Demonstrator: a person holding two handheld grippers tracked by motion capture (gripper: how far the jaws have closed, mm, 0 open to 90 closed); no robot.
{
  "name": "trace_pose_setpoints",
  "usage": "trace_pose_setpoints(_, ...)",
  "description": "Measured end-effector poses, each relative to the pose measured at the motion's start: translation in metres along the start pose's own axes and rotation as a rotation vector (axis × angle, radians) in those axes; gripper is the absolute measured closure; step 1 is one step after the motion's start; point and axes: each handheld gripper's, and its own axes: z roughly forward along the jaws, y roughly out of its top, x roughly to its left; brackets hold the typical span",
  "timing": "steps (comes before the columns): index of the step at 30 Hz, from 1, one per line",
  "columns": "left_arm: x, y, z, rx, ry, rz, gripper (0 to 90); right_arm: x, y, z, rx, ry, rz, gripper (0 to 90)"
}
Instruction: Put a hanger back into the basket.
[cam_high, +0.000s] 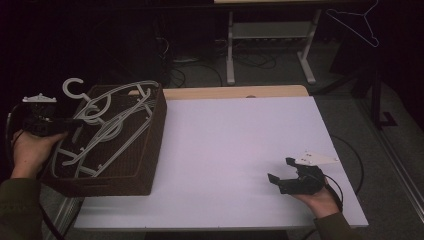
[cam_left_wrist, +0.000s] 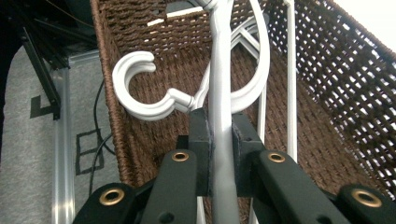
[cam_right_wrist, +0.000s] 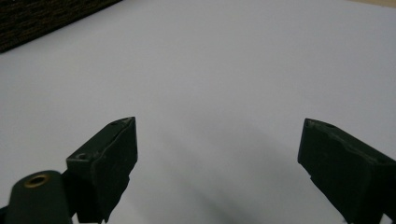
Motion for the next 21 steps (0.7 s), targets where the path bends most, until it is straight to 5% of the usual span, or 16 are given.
trace_pose_setpoints(21,-0.001,-0.022,0.035,0.081,0.011,0.007,81.8,0.0,0.0,0.0,0.002,-0.005,0.007,11.8)
